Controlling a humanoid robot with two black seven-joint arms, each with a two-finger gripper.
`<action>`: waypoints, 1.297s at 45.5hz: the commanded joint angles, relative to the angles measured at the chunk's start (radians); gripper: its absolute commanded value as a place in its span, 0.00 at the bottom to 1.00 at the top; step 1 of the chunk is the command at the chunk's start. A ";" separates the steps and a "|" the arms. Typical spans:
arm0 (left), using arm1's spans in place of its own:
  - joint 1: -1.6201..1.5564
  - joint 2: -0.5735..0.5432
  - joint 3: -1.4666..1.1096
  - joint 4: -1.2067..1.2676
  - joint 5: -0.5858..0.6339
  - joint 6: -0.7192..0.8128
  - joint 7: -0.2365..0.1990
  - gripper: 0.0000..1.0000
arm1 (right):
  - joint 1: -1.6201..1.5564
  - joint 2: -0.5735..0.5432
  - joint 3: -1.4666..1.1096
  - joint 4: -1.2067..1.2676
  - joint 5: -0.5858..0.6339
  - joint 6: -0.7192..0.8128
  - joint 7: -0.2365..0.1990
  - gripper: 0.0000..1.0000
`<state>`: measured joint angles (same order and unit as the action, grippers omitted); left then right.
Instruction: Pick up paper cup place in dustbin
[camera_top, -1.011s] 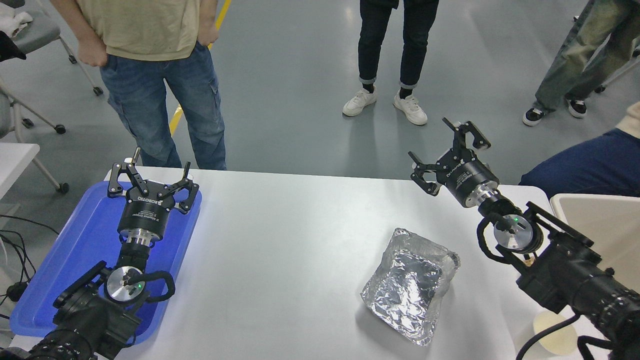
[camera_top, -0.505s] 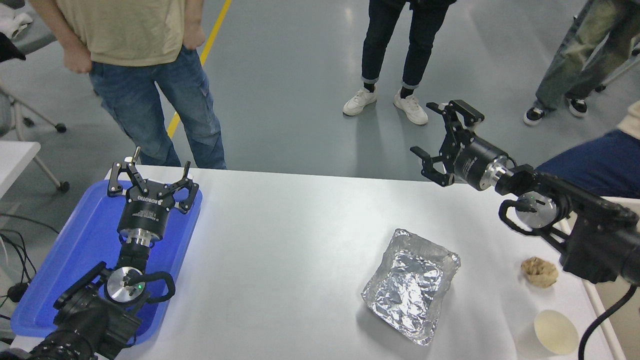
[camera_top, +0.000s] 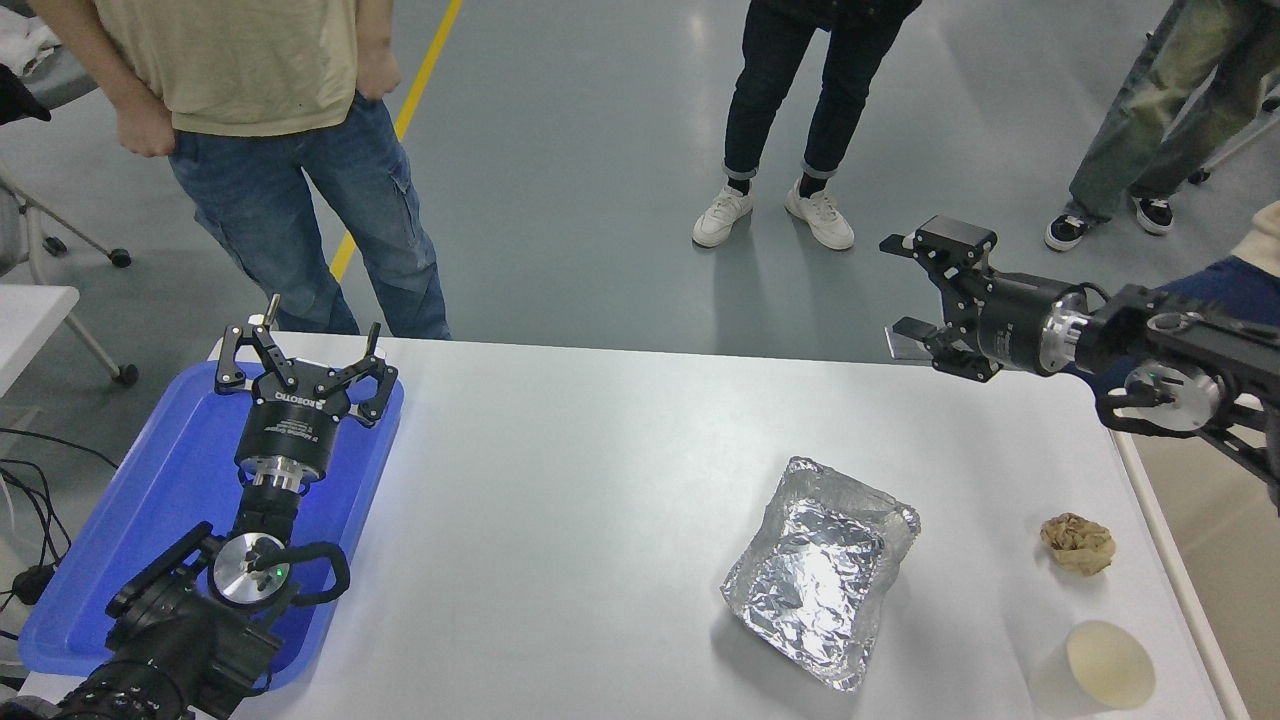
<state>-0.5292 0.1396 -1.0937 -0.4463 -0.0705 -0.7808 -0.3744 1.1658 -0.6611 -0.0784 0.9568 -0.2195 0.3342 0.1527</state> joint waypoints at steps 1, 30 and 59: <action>0.000 0.000 0.000 0.000 0.000 0.000 0.000 1.00 | 0.132 -0.014 -0.197 0.056 -0.020 0.034 -0.002 1.00; 0.000 0.000 0.000 0.000 0.000 0.002 0.000 1.00 | 0.799 0.005 -0.957 0.462 -0.119 0.104 0.001 1.00; 0.000 0.000 0.000 0.000 0.000 0.000 0.000 1.00 | 1.345 0.109 -1.317 0.789 -0.087 0.381 0.007 1.00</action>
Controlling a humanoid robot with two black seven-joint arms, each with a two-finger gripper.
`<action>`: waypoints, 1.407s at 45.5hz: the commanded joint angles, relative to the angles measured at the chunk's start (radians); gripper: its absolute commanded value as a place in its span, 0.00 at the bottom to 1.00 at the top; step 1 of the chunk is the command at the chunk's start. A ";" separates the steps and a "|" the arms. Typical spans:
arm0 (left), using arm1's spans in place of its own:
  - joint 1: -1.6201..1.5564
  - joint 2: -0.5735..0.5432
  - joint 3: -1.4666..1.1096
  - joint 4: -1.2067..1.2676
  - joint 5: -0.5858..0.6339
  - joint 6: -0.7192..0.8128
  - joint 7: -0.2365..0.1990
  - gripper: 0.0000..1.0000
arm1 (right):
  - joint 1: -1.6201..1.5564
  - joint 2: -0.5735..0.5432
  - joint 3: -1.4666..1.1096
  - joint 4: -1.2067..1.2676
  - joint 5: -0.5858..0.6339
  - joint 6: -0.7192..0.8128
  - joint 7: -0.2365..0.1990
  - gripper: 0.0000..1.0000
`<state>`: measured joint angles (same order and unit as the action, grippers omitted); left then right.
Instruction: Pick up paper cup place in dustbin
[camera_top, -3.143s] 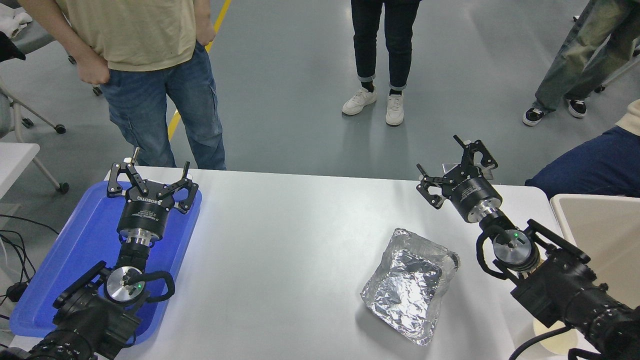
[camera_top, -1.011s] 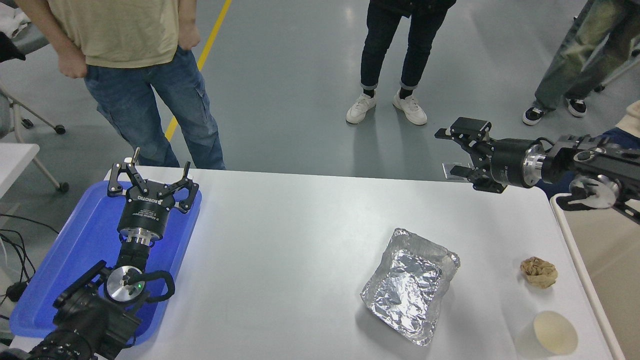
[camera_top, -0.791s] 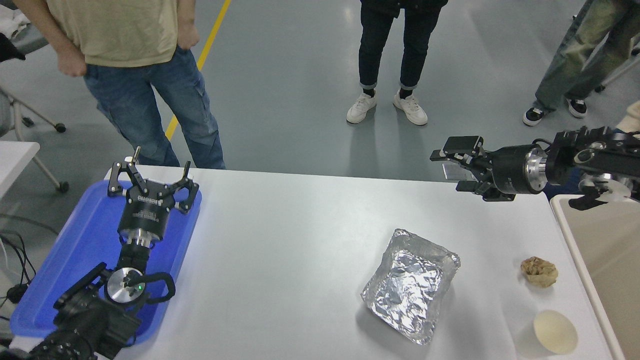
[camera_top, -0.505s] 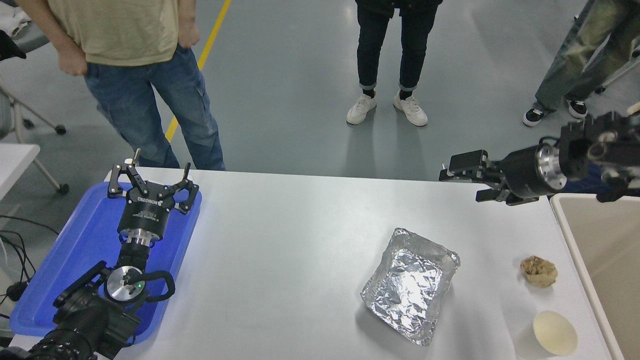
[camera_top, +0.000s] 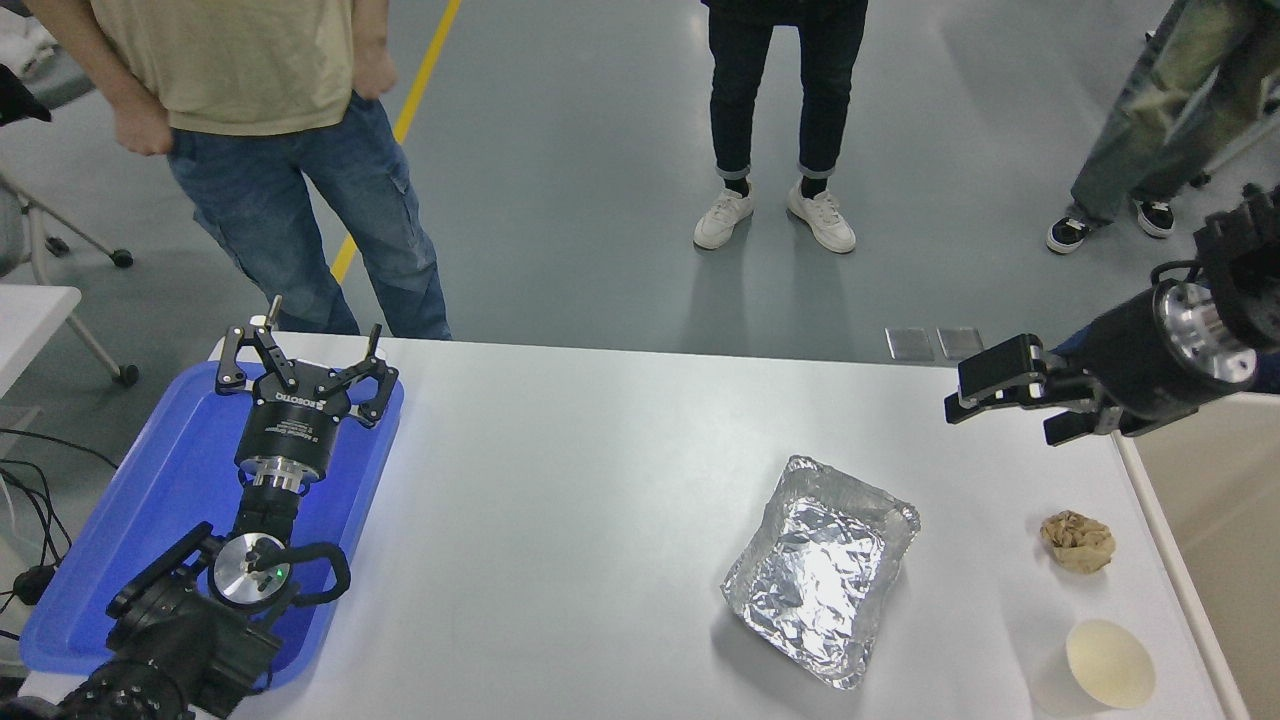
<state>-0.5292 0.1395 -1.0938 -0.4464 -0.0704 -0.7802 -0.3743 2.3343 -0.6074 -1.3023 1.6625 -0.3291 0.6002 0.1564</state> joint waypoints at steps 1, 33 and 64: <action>0.000 0.000 0.000 0.000 0.000 -0.001 0.000 1.00 | 0.186 0.064 -0.094 0.083 0.036 0.125 0.003 1.00; 0.000 0.000 0.000 0.000 0.000 0.001 -0.002 1.00 | 0.326 0.198 -0.098 0.083 0.163 0.185 0.003 1.00; 0.000 0.000 0.000 0.000 -0.002 0.001 -0.003 1.00 | 0.316 0.149 -0.121 0.083 0.116 0.185 0.002 1.00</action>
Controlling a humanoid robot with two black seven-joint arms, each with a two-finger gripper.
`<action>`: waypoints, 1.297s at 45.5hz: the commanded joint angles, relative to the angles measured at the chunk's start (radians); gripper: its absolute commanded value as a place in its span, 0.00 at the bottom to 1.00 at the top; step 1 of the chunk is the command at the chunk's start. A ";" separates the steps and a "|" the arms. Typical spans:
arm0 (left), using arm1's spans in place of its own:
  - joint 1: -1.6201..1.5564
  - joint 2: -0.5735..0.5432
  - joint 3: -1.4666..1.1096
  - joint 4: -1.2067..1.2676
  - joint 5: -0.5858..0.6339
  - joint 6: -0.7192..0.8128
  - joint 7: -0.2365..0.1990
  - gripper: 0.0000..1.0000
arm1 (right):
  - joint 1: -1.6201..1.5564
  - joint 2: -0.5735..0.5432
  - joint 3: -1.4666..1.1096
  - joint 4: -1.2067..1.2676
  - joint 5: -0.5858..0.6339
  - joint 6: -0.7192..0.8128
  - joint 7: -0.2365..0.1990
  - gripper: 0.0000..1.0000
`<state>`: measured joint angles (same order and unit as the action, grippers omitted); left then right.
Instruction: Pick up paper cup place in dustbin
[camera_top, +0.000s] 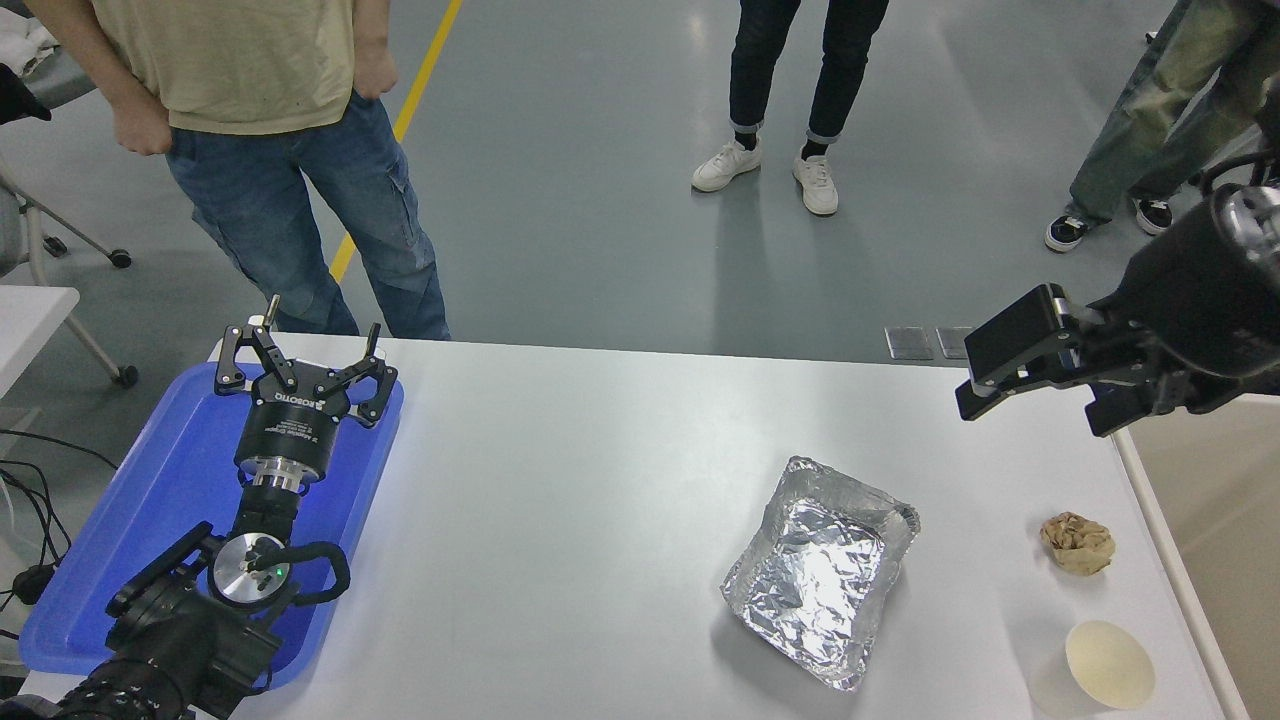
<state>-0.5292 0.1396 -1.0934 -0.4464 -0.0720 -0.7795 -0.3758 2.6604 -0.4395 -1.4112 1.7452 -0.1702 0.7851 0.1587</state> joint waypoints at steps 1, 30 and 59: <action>0.000 0.000 0.000 0.000 0.000 0.000 -0.002 1.00 | -0.014 -0.027 -0.018 0.000 -0.060 0.000 -0.001 1.00; 0.000 0.000 0.000 0.000 0.000 -0.001 -0.002 1.00 | -0.427 -0.702 -0.106 -0.173 -0.753 -0.196 0.002 1.00; 0.000 0.000 0.000 0.000 0.000 0.000 -0.003 1.00 | -1.600 -0.687 0.933 -0.450 -0.905 -0.375 0.002 1.00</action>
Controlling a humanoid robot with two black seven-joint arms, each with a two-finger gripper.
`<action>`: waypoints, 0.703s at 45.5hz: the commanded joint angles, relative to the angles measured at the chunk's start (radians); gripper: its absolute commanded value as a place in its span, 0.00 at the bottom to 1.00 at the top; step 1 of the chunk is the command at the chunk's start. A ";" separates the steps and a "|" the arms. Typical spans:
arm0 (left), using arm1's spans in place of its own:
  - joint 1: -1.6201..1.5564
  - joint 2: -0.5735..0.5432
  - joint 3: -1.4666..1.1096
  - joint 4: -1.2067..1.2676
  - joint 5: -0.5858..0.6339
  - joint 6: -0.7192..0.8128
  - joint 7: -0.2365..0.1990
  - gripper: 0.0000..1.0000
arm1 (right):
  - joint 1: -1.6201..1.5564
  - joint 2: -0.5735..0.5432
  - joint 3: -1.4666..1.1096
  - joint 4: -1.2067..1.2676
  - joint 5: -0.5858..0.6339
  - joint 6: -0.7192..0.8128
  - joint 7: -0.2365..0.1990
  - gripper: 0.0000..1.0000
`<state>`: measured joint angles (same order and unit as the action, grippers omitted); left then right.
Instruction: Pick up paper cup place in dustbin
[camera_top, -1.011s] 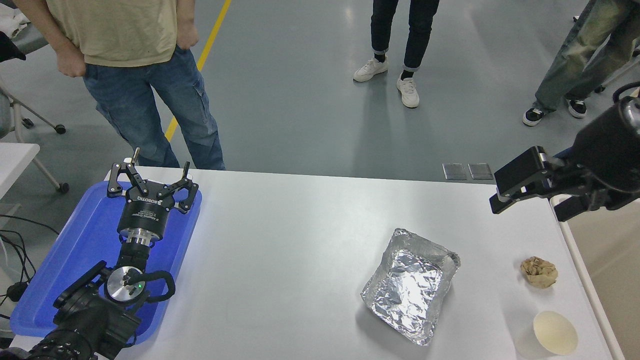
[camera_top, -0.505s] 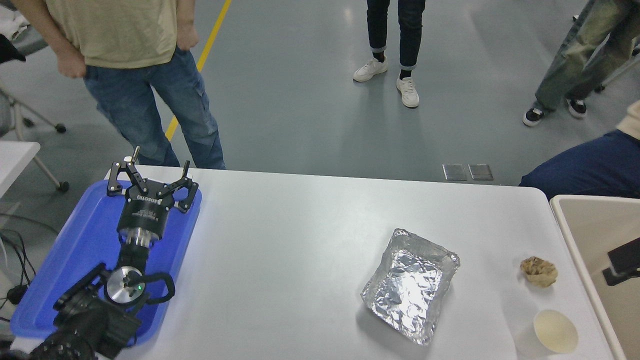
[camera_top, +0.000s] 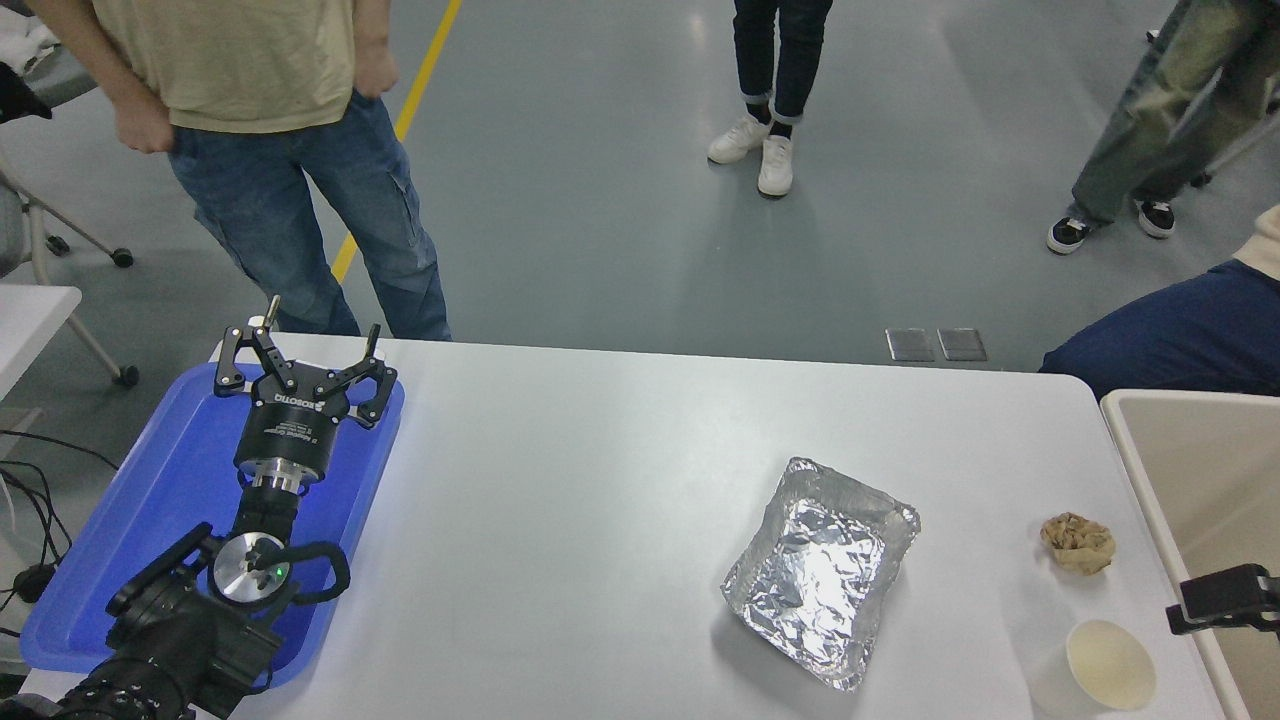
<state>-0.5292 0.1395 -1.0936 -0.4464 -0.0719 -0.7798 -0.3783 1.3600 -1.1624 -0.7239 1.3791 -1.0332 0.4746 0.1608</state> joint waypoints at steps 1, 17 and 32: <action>0.000 0.000 0.000 0.000 0.000 0.001 -0.001 1.00 | -0.309 0.043 0.248 -0.092 -0.042 -0.070 0.002 1.00; 0.000 0.000 0.000 0.000 0.000 0.001 -0.001 1.00 | -0.406 0.145 0.268 -0.204 -0.048 -0.139 0.002 1.00; 0.000 0.000 0.000 0.000 0.000 0.001 -0.002 1.00 | -0.484 0.196 0.320 -0.244 -0.048 -0.169 0.003 0.54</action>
<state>-0.5292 0.1396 -1.0937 -0.4456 -0.0720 -0.7792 -0.3792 0.9324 -0.9992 -0.4387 1.1660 -1.0796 0.3276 0.1637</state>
